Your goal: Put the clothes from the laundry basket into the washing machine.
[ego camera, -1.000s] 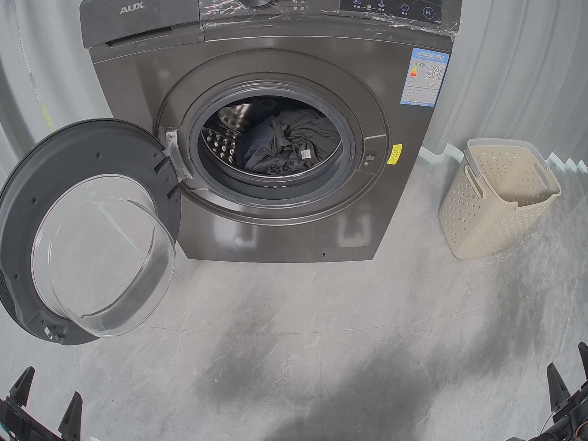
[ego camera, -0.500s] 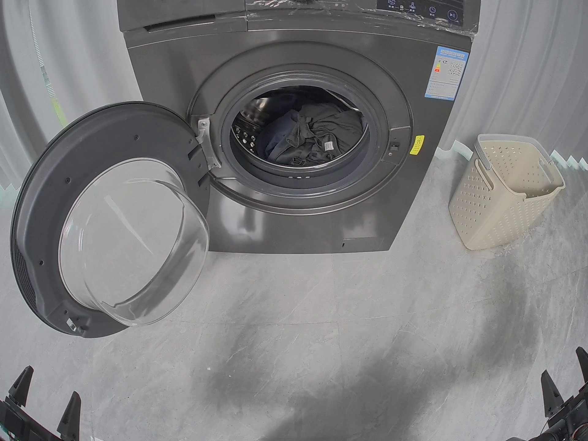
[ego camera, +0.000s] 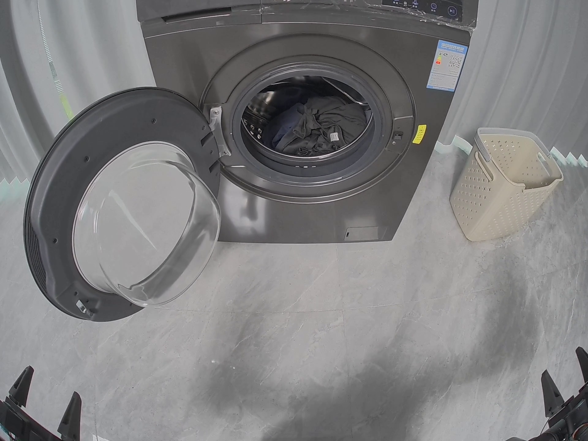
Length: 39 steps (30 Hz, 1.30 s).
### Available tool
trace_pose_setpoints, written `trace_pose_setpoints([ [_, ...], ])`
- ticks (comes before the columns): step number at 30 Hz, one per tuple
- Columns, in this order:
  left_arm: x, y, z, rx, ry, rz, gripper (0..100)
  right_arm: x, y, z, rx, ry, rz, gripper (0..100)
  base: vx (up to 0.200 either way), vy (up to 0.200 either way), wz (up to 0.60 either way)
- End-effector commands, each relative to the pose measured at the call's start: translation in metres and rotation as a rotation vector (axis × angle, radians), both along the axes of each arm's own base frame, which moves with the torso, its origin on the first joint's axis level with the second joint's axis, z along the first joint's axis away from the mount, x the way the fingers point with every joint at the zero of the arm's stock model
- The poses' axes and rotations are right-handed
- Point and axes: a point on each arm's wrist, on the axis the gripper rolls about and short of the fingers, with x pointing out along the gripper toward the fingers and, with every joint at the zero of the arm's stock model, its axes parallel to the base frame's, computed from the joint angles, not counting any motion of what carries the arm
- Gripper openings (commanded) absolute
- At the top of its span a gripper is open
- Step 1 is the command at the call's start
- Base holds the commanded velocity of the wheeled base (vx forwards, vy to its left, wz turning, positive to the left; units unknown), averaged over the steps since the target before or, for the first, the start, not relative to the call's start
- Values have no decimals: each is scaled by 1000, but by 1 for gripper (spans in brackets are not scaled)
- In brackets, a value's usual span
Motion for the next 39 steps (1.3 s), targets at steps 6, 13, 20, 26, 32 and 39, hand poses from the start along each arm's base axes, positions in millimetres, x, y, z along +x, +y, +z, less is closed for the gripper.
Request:
trace_pose_setpoints([
  [6, 0, 0, -4, -2, 4, 0, 100, 0, 0, -4, 1, 1, 0, 100, 0, 200, 0],
  [13, 0, 0, -5, 0, 5, 0, 100, 0, 0, -4, 4, 2, -7, 100, 0, 143, 0],
  [20, 0, 0, -5, 0, 7, 0, 100, 0, 0, -4, 4, 1, -11, 100, 0, 0, 514],
  [26, 0, 0, -5, 0, 7, -1, 100, 0, 0, -4, 1, 1, -9, 100, 0, 0, 0],
  [32, 0, 0, -5, 0, 5, 0, 100, 0, 0, -4, 1, 1, -9, 100, 100, 0, 0],
  [39, 0, 0, -5, 0, 5, 0, 100, 0, 0, -4, 2, 1, -9, 100, 143, 0, 0],
])
